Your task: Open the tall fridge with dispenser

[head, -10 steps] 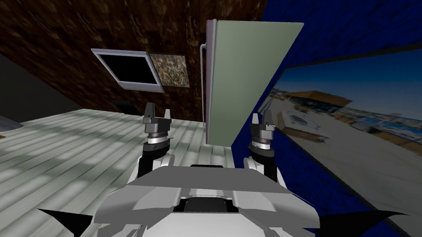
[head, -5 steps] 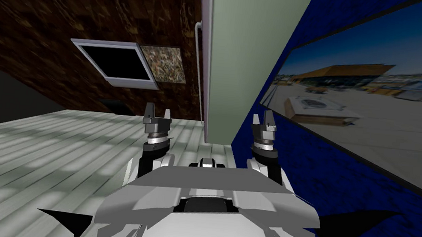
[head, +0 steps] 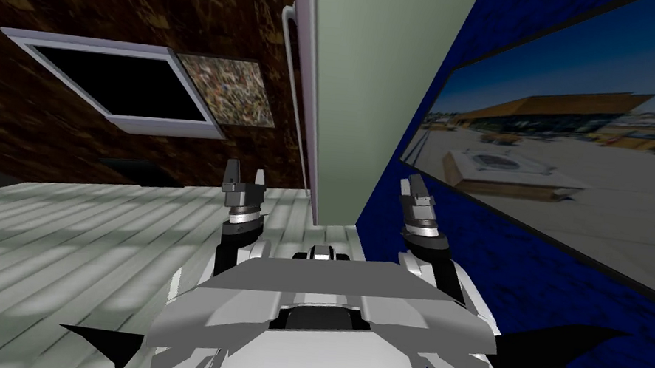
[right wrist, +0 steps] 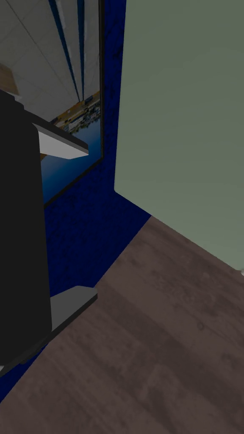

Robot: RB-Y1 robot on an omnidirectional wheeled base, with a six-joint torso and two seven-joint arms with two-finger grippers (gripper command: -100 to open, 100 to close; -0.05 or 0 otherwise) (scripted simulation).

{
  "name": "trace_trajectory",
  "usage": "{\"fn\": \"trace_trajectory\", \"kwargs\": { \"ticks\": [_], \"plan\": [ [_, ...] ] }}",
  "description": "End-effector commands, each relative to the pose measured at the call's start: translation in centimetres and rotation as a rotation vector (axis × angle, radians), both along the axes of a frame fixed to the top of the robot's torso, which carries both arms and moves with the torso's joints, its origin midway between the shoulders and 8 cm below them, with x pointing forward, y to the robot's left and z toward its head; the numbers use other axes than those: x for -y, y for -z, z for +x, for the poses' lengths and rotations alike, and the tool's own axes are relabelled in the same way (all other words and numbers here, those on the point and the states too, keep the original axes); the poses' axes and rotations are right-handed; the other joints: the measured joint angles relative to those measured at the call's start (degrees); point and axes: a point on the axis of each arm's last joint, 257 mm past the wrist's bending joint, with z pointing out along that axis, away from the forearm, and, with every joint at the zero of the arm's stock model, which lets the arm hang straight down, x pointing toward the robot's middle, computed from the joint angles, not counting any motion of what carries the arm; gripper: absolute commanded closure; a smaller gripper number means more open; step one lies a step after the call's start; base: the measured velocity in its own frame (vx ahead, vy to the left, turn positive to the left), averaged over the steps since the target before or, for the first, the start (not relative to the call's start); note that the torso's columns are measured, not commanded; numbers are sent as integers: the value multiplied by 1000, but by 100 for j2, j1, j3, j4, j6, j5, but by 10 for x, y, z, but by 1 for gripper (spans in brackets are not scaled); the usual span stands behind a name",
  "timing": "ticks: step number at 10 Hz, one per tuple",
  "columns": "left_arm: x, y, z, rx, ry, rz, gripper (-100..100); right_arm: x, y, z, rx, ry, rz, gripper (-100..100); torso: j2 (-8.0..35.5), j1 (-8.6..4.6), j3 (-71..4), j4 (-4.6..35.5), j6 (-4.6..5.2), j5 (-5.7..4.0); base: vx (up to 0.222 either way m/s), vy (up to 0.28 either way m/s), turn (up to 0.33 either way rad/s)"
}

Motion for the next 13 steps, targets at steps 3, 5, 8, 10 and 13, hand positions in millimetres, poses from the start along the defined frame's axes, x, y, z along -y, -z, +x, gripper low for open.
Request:
{"fn": "trace_trajectory", "kwargs": {
  "ticks": [3, 5, 8, 10, 13],
  "plan": [
    [0, 0, 0, 0, 0, 0, 0, 12, 2, -1, -33, 84, -200, -100, -14, 8, -10, -5, 1, 3, 99, 34, -177],
    [0, 0, 0, 0, 0, 0, 0, 17, 2, -1, -43, 117, -287, -100, -15, 3, -10, -5, 1, 2, 92, 34, -174],
    [0, 0, 0, 0, 0, 0, 0, 27, -1, -2, -53, 192, -456, -100, -18, 7, -13, -6, -4, 2, 109, 50, -203],
    [0, 0, 0, 0, 0, 0, 0, 30, -3, -2, -53, 222, -548, -100, -15, 7, -11, -6, -5, 2, 116, 61, -200],
    [0, 0, 0, 0, 0, 0, 0, 28, -8, 0, -44, 238, -666, -100, -13, 7, -9, -4, 2, 2, 99, 67, -190]
  ]
}}
